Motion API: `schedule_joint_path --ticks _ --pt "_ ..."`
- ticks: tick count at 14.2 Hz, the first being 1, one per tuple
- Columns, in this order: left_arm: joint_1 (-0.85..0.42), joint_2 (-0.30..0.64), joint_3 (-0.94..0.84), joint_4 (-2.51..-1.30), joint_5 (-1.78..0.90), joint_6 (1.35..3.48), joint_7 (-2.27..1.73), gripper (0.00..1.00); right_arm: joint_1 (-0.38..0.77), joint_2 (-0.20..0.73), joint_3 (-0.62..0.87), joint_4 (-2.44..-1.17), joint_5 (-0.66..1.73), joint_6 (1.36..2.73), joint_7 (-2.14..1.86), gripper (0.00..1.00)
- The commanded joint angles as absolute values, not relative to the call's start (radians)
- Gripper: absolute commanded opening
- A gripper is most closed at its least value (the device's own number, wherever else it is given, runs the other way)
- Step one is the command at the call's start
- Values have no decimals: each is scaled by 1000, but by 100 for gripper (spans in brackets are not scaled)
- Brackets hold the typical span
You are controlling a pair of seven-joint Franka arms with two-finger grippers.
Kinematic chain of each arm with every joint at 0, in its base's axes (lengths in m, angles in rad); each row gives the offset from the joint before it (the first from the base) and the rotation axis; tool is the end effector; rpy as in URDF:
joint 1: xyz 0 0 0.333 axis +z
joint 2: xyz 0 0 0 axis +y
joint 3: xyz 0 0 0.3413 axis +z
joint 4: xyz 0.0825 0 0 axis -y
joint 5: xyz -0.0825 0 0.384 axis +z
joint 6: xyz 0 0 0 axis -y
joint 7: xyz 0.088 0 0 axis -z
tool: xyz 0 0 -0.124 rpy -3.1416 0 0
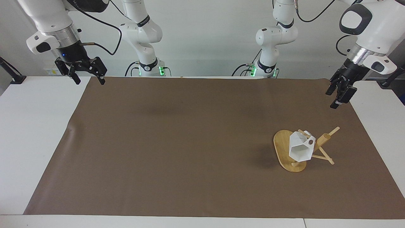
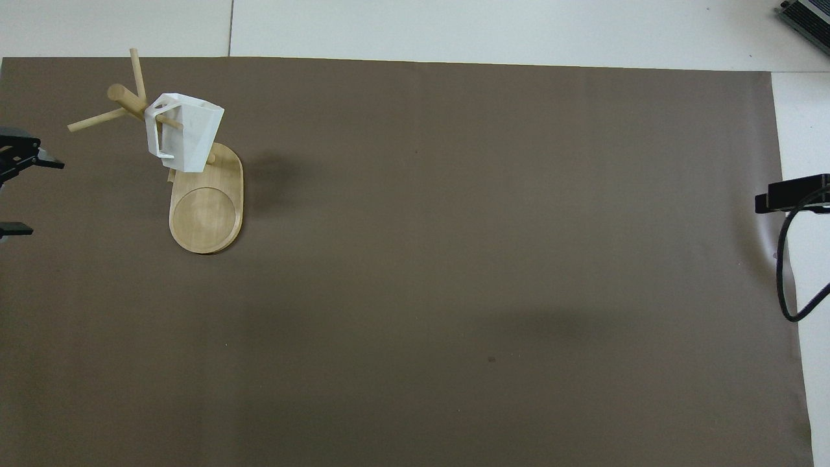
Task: Hang cup on rack
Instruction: 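Open the left gripper and draw it back from the rack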
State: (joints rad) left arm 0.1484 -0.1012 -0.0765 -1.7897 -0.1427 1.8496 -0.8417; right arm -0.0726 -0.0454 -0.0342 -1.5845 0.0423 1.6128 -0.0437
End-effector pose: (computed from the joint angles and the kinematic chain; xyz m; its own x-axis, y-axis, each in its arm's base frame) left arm 0.5453 0.0238 0.6101 0.5880 0.8088 0.0054 0.7907 -0.5762 0.2066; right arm 0.5424 -0.0535 0.6552 0.9951 -0.0646 0.0754 -0.0617 -0.9973 -0.0406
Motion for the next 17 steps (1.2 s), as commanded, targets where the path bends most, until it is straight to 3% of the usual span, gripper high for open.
schedule_joint_path --ticks 1,8,12,17 --pt "120 -100 -74 -1753 -74 1783 -621 100 -81 -43 -28 -1577 41 1614 -29 100" --pt "-32 -106 -5 -1738 -6 1766 -131 100 -80 -48 -37 -1582 31 1612 -38 100" --pt "-37 -100 -26 -1618 31 1553 -20 100 -75 -58 -40 -1604 21 1609 -35 100" --pt "-124 -144 -17 -1677 32 1560 15 100 -74 -66 -40 -1608 -6 1540 -40 100"
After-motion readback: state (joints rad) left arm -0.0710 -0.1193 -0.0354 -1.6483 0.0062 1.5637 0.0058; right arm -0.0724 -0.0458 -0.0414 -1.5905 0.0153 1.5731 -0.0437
